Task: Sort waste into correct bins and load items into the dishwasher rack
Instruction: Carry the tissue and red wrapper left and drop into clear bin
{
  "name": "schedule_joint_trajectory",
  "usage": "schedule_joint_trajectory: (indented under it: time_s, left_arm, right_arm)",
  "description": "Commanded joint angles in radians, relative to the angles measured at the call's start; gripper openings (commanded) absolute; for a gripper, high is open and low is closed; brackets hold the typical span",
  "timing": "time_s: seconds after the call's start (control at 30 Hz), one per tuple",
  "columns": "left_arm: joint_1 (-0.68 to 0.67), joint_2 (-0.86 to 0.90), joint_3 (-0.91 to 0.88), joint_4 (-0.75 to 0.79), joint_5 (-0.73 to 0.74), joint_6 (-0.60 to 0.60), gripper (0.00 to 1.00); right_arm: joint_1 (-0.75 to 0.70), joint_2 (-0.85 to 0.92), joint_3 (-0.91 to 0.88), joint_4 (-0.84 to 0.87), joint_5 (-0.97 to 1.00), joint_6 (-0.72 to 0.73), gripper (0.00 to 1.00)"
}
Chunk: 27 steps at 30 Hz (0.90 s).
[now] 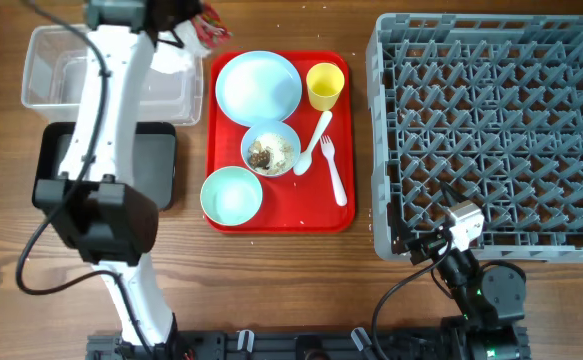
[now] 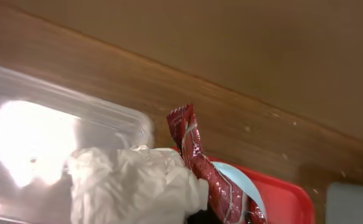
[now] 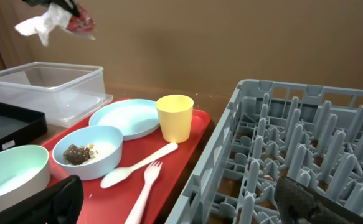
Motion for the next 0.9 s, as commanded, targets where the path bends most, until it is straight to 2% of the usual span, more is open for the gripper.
schedule_joint_trajectory:
  time_s: [0.0, 0.23, 0.27, 0.37, 0.4, 0.47, 0.57, 0.67, 0.87]
  left_arm:
    - [0.121, 0.058, -0.007, -0.010, 0.000, -0.070, 0.04]
    - [0.277, 0.240, -0.007, 0.092, 0.001, -0.077, 0.04]
    - [0.280, 0.251, -0.007, 0.107, 0.001, -0.077, 0.08]
    - [0.282, 0.262, -0.007, 0.146, 0.001, -0.077, 0.63]
    - [0.282, 0.261, -0.007, 0.161, 0.002, -0.077, 0.73]
    - [0.280, 0.261, -0.007, 0.158, 0.017, -0.064, 0.76]
    - [0.279, 0.215, -0.007, 0.142, 0.092, 0.016, 0.84]
    - [0.259, 0.101, -0.007, 0.099, 0.092, 0.017, 0.80]
    - [0.105, -0.113, -0.007, -0.213, 0.103, 0.022, 0.85]
  right_arm:
    - [0.006, -0.006, -0.001, 0.003, -0.017, -0.017, 1.00]
    - [0.006, -0.006, -0.001, 0.003, -0.017, -0.017, 1.00]
    - [0.006, -0.006, -0.001, 0.003, -0.017, -0.017, 1.00]
    - [0.006, -0.006, -0.001, 0.003, -0.017, -0.017, 1.00]
    - [0.006, -0.006, -0.001, 0.003, -0.017, -0.017, 1.00]
    - [0.006, -0.006, -0.001, 0.003, -0.017, -0.016, 1.00]
    - [0.006, -0.006, -0.001, 0.003, -0.017, -0.017, 1.00]
    - [0.006, -0.006, -0.001, 0.003, -0.017, -0.016, 1.00]
    - [0.006, -0.006, -0.001, 0.003, -0.017, -0.016, 1.00]
